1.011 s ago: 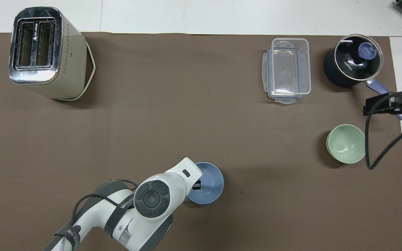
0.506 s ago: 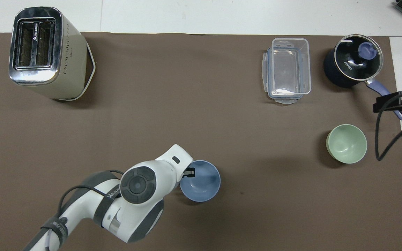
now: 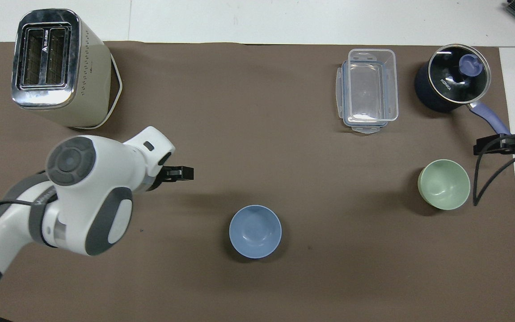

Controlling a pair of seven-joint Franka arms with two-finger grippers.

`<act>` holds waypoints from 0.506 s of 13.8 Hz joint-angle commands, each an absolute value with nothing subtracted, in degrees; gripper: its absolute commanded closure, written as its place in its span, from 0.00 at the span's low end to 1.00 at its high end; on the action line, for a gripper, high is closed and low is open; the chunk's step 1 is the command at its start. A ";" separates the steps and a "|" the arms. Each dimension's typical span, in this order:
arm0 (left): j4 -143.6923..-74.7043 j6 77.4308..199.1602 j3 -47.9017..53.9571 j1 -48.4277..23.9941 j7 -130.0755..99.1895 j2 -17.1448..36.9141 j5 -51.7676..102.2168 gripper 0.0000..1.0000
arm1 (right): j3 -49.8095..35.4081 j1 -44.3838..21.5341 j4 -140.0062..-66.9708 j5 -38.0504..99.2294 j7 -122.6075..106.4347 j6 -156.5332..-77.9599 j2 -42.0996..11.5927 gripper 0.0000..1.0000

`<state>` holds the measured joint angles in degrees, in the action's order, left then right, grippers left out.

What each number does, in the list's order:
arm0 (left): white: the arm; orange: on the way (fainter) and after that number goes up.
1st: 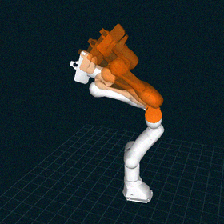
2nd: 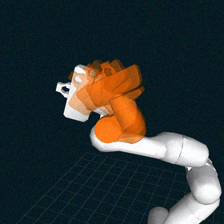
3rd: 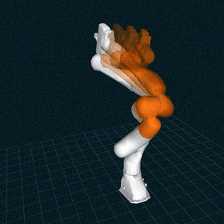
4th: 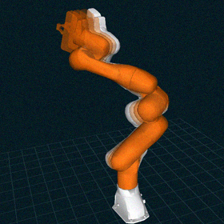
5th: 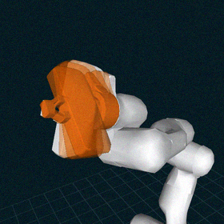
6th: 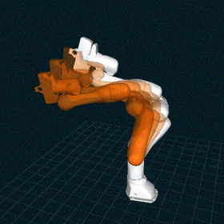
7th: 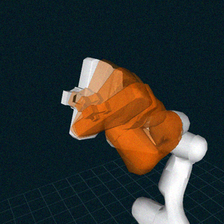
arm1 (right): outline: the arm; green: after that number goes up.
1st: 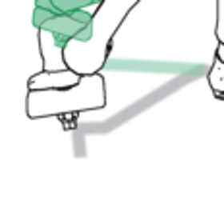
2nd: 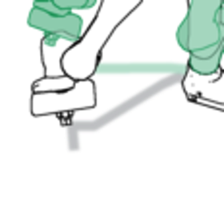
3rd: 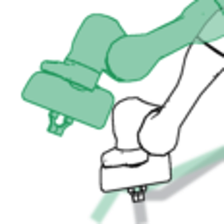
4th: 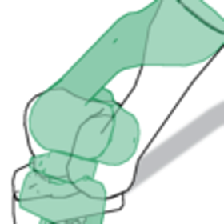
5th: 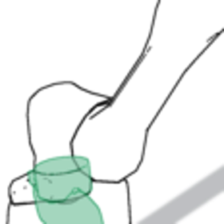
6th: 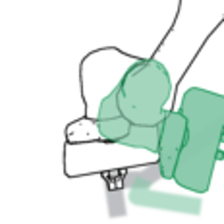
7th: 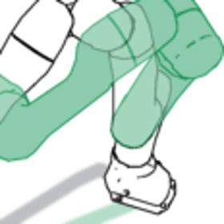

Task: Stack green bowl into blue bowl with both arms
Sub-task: 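Release the blue bowl with the left gripper while the right gripper reaches the green bowl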

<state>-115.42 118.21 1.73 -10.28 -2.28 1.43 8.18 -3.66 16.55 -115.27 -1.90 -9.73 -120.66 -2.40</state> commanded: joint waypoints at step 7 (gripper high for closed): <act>-95.21 91.87 2.37 0.44 6.59 1.67 2.38 0.00 | -4.04 21.35 -126.11 -1.05 -14.32 -134.02 -7.29 0.00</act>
<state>-100.42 97.38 1.71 0.21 6.97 0.96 4.43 -3.62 19.79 -124.22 -1.89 -11.59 -131.31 -6.98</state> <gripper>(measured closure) 0.000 0.000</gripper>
